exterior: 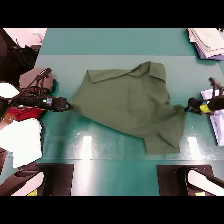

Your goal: Fold the shirts.

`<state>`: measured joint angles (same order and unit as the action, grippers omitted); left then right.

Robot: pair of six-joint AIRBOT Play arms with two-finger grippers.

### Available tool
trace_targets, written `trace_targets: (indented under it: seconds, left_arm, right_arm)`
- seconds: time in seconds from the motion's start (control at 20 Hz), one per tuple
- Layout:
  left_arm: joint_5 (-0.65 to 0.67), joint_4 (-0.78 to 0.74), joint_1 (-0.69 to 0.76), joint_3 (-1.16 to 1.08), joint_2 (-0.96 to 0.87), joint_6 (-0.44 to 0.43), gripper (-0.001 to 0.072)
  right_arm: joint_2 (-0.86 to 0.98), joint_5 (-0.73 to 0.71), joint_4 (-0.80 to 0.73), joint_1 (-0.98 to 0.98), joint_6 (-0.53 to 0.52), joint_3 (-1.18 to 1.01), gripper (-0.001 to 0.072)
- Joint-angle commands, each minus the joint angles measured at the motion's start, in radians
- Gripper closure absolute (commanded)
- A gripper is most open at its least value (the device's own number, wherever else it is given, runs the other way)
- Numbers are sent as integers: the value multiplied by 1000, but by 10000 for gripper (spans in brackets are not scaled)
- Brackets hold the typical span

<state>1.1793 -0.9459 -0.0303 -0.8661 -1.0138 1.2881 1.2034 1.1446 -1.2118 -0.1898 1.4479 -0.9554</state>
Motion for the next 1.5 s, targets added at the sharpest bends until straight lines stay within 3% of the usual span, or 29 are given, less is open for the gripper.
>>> trace_targets:
  seconds: [0.0, 0.05, 0.2, 0.25, 0.4, 0.6, 0.7, 0.8, 0.9, 1.05, 1.45]
  left_arm:
    - [69, -106, -43, -2, 0, -4, 681]
    - [67, -101, -42, 1, 0, -5, 681]
    - [67, -95, -42, 1, -2, -5, 681]
    - [67, -93, -42, 1, -2, -5, 680]
    - [61, -83, -42, 1, -2, -5, 680]
    - [59, -66, -42, 1, -2, -5, 680]
    - [59, -63, -42, 1, -2, -5, 680]
    - [59, -63, -42, 1, -2, -5, 681]
    - [58, -58, -42, 1, -2, -5, 680]
    - [61, -43, -42, 1, -2, -6, 680]
    - [69, -19, -42, 1, -2, -6, 680]
  right_arm:
    - [37, -10, -3, -14, -2, -123, 359]
    - [57, 38, -3, -14, -2, -140, 194]
    - [60, 148, -3, -24, -2, -80, 229]
    - [34, 145, 0, -24, -2, -22, 282]
    - [-53, 138, 16, -24, -2, 145, 282]
    - [-182, 18, 70, -130, 3, 242, 281]
    - [-187, 150, 182, -212, -72, 242, 275]
    - [-196, 254, 187, -233, -77, 288, 273]
    - [-227, 225, 185, -207, -74, 383, 276]
    - [-256, 161, 80, -137, 27, 478, 277]
    - [-175, 100, 69, -16, 74, 462, 294]
